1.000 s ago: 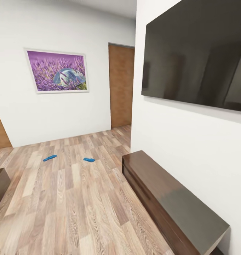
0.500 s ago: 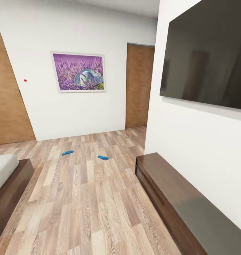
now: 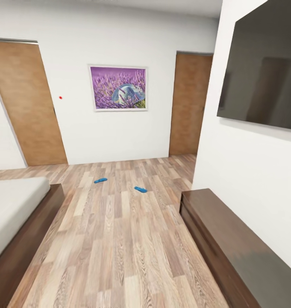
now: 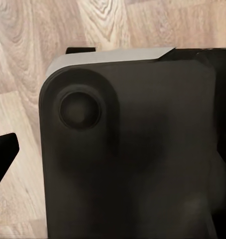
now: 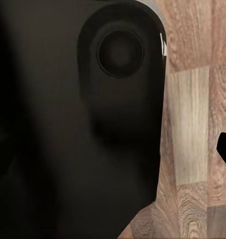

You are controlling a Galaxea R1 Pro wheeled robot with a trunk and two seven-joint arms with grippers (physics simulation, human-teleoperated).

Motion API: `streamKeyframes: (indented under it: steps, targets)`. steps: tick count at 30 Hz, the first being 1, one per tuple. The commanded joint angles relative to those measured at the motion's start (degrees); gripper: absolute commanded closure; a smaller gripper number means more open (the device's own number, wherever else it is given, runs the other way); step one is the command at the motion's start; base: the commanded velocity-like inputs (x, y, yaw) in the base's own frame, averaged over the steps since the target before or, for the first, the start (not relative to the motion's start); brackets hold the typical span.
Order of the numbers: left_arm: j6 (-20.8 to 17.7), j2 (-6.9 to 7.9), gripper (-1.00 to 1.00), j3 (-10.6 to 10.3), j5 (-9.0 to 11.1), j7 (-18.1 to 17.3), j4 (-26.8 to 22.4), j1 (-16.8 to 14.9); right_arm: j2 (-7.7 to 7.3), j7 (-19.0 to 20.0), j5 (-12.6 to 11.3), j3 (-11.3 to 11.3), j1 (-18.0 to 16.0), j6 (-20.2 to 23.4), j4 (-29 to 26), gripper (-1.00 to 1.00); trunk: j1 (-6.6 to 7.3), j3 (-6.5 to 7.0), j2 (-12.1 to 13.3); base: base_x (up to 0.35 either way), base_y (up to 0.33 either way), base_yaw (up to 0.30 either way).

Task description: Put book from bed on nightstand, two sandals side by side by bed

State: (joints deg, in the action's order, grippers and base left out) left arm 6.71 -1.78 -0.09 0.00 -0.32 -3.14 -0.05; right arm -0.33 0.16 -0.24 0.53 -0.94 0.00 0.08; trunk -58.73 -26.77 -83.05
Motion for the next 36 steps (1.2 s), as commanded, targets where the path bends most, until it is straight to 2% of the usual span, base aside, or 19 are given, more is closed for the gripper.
streamKeyframes:
  steps: [1, 21, 27, 34, 36]
  targets:
    - [0.13, 0.00, -1.00, 0.00, 0.00, -0.03, -0.02, 0.00, -0.01, 0.02, -0.01, 0.06, -0.03, 0.00, 0.01, -1.00, 0.00, -0.05, -0.02, 0.000, 0.000, 0.292]
    - [0.06, -0.15, -1.00, 0.00, 0.02, -0.11, -0.02, 0.02, 0.13, 0.02, 0.06, -0.01, -0.03, -0.02, -0.10, -1.00, 0.00, -0.05, -0.02, 0.000, 0.000, 0.287]
    - [0.01, 0.00, -1.00, 0.07, 0.14, -0.12, -0.22, -0.03, 0.21, 0.03, 0.14, -0.07, -0.03, -0.03, -0.08, -1.00, 0.00, -0.05, -0.02, 0.000, 0.000, 0.079]
    - [-0.11, 0.07, -1.00, 0.09, 0.10, -0.10, -2.59, -0.08, 0.04, 0.02, 0.11, -0.01, -0.03, -0.03, -0.67, -1.00, 0.00, -0.05, -0.02, 0.000, 0.000, 0.007]
    - [-0.23, 0.13, -1.00, 0.09, 0.10, -0.04, -4.55, -0.11, 0.02, 0.02, 0.12, -0.01, -0.03, -0.06, -1.03, -1.00, 0.00, -0.05, -0.02, 0.000, 0.000, 0.001]
